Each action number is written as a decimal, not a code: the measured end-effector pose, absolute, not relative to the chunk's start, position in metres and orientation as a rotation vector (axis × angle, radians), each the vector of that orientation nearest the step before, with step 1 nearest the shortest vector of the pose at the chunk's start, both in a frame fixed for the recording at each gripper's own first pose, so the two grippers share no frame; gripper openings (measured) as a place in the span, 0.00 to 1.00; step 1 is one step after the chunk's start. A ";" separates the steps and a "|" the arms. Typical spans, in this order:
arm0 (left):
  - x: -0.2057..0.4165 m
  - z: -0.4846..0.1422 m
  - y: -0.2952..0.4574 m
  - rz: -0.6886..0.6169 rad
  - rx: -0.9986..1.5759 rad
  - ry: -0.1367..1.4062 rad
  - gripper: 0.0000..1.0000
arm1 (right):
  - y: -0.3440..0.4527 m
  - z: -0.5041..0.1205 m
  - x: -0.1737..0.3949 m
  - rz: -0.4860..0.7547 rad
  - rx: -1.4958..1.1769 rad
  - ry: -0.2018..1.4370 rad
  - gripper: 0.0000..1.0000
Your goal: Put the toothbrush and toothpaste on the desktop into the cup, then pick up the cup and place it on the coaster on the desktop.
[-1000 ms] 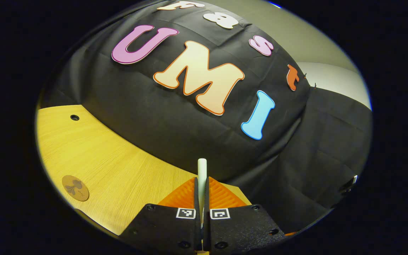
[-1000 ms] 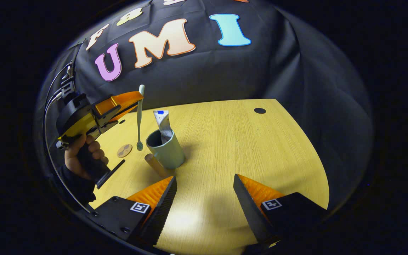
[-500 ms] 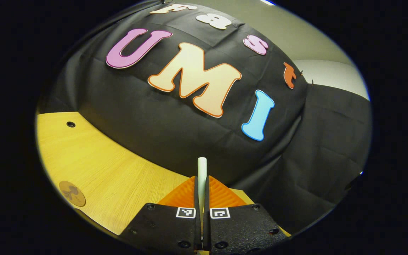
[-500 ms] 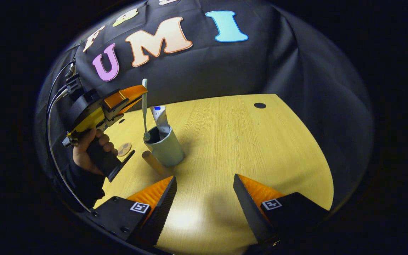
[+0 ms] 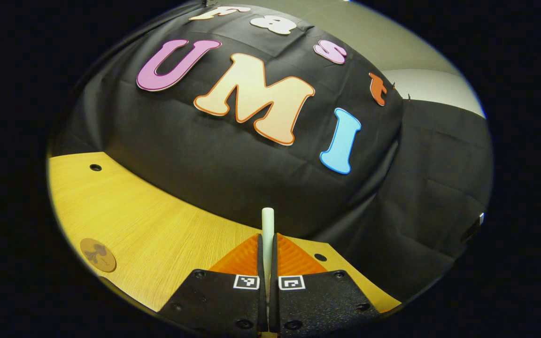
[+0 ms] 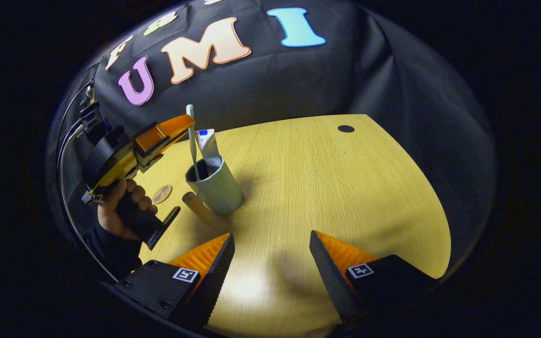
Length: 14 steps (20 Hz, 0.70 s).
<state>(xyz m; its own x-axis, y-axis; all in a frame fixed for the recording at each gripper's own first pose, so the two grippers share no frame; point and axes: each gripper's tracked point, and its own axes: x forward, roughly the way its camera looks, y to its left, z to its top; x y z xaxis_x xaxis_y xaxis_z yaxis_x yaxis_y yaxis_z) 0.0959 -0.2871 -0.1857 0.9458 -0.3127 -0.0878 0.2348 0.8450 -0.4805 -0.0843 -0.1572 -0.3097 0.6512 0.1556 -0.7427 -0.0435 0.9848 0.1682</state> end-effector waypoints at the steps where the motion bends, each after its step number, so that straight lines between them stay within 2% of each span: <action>1: 0.093 -0.188 -0.287 -0.290 -0.478 0.172 0.00 | -0.156 -0.308 -0.082 0.115 0.141 0.852 0.99; 3: 0.085 -0.191 -0.288 -0.296 -0.453 0.198 0.01 | -0.152 -0.306 -0.078 0.123 0.148 0.845 0.95; 4: 0.082 -0.192 -0.288 -0.297 -0.440 0.204 0.01 | -0.149 -0.305 -0.077 0.127 0.154 0.844 0.99; 5: 0.077 -0.193 -0.287 -0.300 -0.425 0.218 0.02 | -0.145 -0.304 -0.076 0.133 0.162 0.842 0.95; 7: 0.069 -0.198 -0.286 -0.305 -0.401 0.255 0.02 | -0.137 -0.299 -0.071 0.146 0.175 0.833 0.94; 8: 0.063 -0.201 -0.286 -0.309 -0.387 0.274 0.02 | -0.134 -0.298 -0.069 0.154 0.181 0.831 0.99; 10: 0.051 -0.206 -0.287 -0.323 -0.369 0.316 0.02 | -0.125 -0.293 -0.065 0.172 0.199 0.830 0.99; 11: 0.045 -0.205 -0.286 -0.325 -0.363 0.328 0.02 | -0.121 -0.291 -0.062 0.182 0.210 0.832 0.94; 12: 0.039 -0.203 -0.285 -0.334 -0.359 0.338 0.04 | -0.115 -0.288 -0.060 0.194 0.221 0.832 0.99; 13: 0.033 -0.202 -0.284 -0.339 -0.349 0.350 0.10 | -0.109 -0.285 -0.058 0.207 0.229 0.837 0.94; 14: 0.027 -0.202 -0.282 -0.344 -0.331 0.369 0.18 | -0.103 -0.283 -0.056 0.219 0.236 0.843 0.94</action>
<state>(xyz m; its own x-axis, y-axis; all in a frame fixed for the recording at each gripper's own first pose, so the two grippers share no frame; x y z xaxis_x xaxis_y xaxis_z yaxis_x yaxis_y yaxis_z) 0.0266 -0.2823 -0.2024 0.8766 -0.3825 -0.2919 0.2639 0.8895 -0.3731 -0.0562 -0.1030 -0.2830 0.6458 0.2835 -0.7090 -0.0975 0.9515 0.2917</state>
